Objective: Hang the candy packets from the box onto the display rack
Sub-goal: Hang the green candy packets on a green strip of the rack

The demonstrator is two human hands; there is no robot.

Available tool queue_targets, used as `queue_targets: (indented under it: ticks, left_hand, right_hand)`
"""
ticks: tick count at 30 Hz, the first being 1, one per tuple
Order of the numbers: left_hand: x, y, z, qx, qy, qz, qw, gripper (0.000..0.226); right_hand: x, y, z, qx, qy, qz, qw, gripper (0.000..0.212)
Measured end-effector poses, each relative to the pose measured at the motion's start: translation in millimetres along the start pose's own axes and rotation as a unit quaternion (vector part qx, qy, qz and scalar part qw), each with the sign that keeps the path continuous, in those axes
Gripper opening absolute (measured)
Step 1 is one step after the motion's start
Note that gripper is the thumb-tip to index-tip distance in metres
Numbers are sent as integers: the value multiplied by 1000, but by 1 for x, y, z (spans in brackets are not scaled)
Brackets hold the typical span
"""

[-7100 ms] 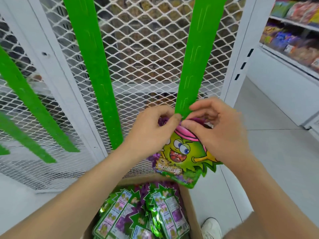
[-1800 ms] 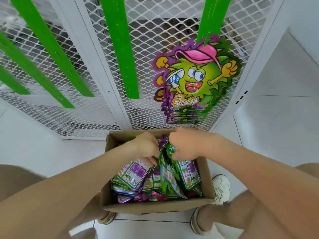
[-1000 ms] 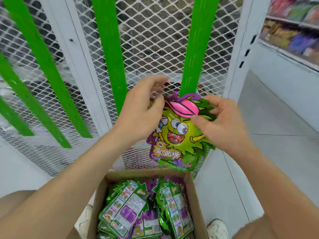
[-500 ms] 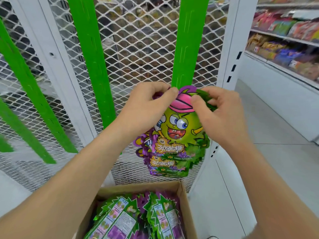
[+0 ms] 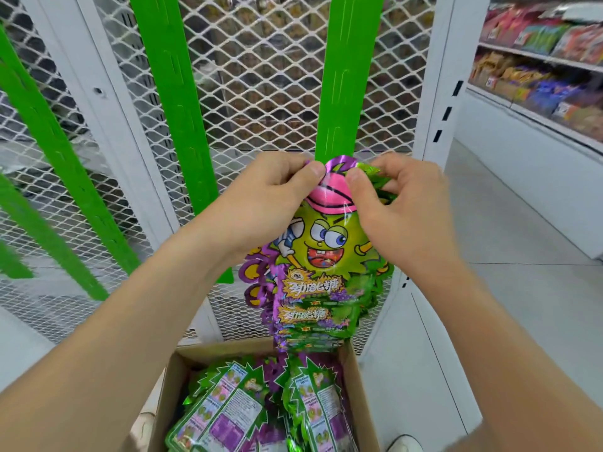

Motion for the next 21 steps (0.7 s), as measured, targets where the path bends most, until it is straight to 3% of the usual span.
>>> queue_targets:
  ticks: [4, 9, 12, 15, 17, 19, 21]
  left_hand:
    - [-5, 2, -1, 22, -27, 31, 999, 41]
    - [-7, 12, 1, 46, -45, 84, 994, 29]
    - [-15, 11, -5, 89, -112, 161, 976, 12]
    - [-17, 11, -21, 149, -199, 229, 941, 29]
    - [-17, 8, -36, 194, -266, 303, 894, 39]
    - [-14, 3, -55, 256, -316, 352, 843, 29]
    - [-11, 13, -70, 284, -323, 355, 830, 8]
  right_hand:
    - [2, 7, -6, -26, 13, -47, 998, 31]
    - [12, 10, -16, -63, 21, -87, 994, 22]
    - [14, 9, -20, -73, 22, -111, 991, 22]
    - [12, 6, -27, -71, -16, -127, 989, 27]
    - [9, 17, -36, -116, -55, -124, 984, 34]
    - [14, 35, -51, -178, -54, -110, 976, 28]
    - [36, 42, -67, -199, 31, -62, 978, 18]
Point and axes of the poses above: each hand's wrist, its own z-axis towards the middle knuckle, its own x-axis out of the palm, y = z × x, the point moved 8 cm from there along z, towards the middle knuckle, and after that the axes turned 7 degrees about -x, right-handed, at the moved point
